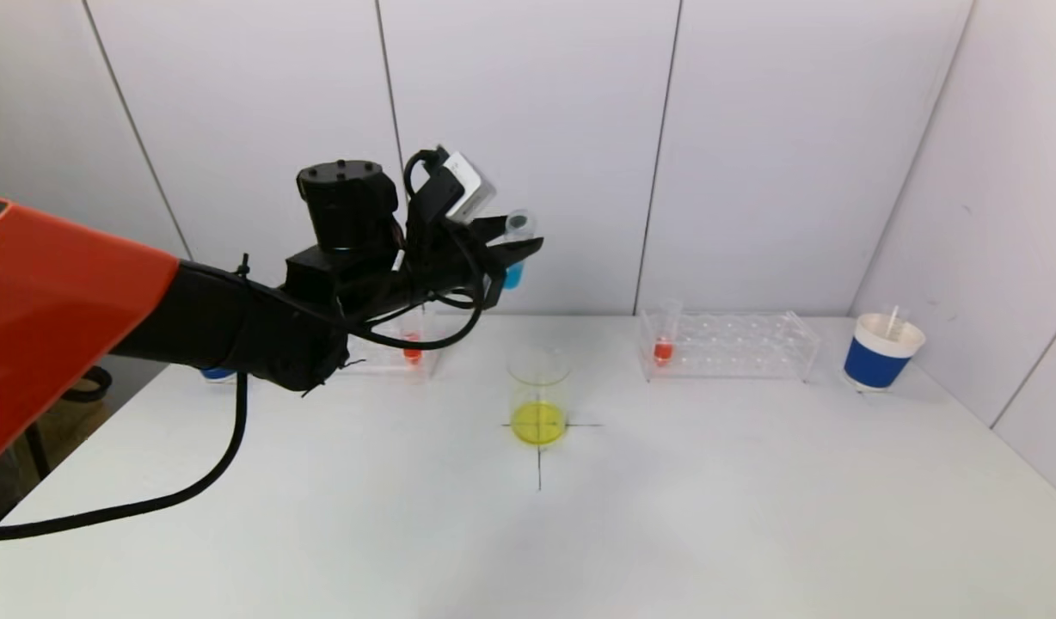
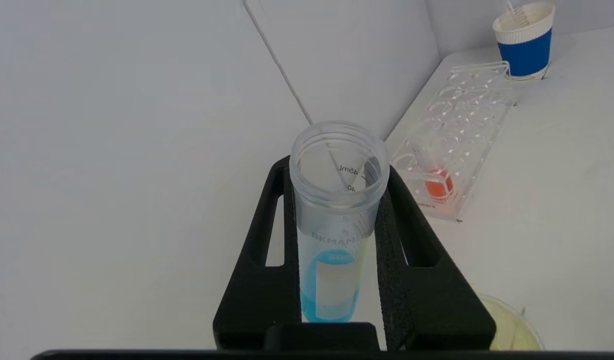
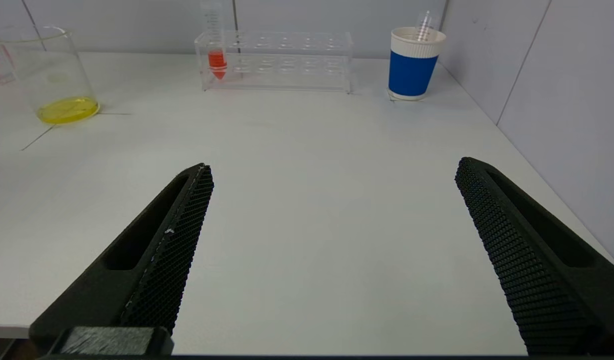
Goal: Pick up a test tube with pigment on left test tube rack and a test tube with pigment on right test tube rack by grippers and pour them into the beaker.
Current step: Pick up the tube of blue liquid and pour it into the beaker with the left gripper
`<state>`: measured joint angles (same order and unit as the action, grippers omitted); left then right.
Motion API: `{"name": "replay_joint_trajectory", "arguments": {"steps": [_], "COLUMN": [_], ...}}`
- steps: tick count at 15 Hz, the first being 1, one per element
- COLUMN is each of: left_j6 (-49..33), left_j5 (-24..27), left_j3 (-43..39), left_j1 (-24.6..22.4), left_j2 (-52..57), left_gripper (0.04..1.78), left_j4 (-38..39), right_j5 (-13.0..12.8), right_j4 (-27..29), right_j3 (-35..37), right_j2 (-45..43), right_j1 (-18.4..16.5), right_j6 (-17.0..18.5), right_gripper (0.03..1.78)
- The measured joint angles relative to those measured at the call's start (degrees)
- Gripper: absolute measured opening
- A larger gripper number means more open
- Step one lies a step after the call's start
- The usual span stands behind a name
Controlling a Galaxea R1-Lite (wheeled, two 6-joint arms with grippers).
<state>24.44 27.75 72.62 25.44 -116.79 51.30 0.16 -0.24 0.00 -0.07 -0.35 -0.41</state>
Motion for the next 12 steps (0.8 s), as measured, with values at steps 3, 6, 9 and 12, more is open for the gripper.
{"name": "replay_joint_trajectory", "arguments": {"steps": [3, 6, 9, 12], "left_j6": [0.99, 1.79, 4.91, 8.16], "left_j5": [1.30, 5.22, 9.02, 12.80], "left_j3": [-0.27, -0.44, -1.48, -3.05], "left_j1": [-0.04, -0.41, -1.05, -1.35], "left_j2": [-3.94, -5.57, -6.06, -6.14], "left_gripper": [0.44, 0.44, 0.44, 0.44], "left_j4": [10.22, 11.02, 10.76, 10.56], "right_j5": [-0.02, 0.00, 0.00, -0.05], "right_j4": [0.00, 0.00, 0.00, 0.00], "right_j3": [0.00, 0.00, 0.00, 0.00], "right_j2": [0.00, 0.00, 0.00, 0.00], "right_j1": [0.00, 0.00, 0.00, 0.00], "right_j6": [0.00, 0.00, 0.00, 0.00], "right_gripper": [1.76, 1.76, 1.76, 1.76]}}
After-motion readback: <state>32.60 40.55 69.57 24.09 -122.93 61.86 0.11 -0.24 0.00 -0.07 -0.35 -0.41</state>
